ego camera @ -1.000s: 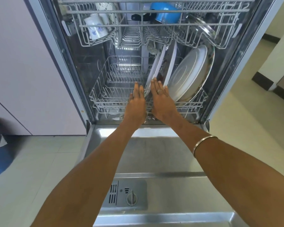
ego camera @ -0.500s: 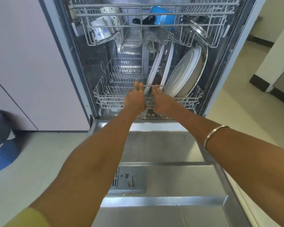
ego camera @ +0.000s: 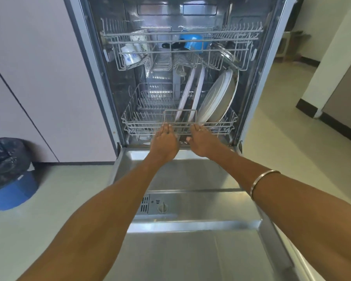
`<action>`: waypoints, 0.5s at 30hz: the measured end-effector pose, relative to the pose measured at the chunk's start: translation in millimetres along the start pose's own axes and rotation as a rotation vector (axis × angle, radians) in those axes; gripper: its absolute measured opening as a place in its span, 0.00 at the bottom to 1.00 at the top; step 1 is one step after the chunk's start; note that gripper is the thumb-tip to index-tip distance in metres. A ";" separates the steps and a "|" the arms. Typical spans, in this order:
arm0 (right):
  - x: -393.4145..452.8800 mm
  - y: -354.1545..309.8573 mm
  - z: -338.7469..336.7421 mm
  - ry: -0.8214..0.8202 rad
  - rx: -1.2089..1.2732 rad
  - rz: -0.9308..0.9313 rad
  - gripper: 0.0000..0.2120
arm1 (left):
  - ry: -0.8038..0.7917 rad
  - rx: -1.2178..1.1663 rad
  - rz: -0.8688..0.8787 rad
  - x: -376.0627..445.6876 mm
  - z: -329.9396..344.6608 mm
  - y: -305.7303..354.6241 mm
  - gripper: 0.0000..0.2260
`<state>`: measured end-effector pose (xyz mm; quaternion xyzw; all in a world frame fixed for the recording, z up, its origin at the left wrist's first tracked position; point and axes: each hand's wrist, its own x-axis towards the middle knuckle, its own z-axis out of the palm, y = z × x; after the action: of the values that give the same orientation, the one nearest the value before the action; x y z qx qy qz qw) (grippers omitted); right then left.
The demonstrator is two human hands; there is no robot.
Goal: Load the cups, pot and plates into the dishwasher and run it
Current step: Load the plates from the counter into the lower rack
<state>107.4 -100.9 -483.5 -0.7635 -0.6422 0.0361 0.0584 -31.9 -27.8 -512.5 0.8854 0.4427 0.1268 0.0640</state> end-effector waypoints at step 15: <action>-116.6 -12.1 32.0 -0.037 0.085 0.105 0.28 | -0.112 -0.052 -0.025 -119.7 13.4 -4.0 0.23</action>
<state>71.3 -212.3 -515.9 -0.7922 -0.6001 0.0804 0.0769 -100.1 -121.2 -546.4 0.8836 0.4458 0.0876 0.1134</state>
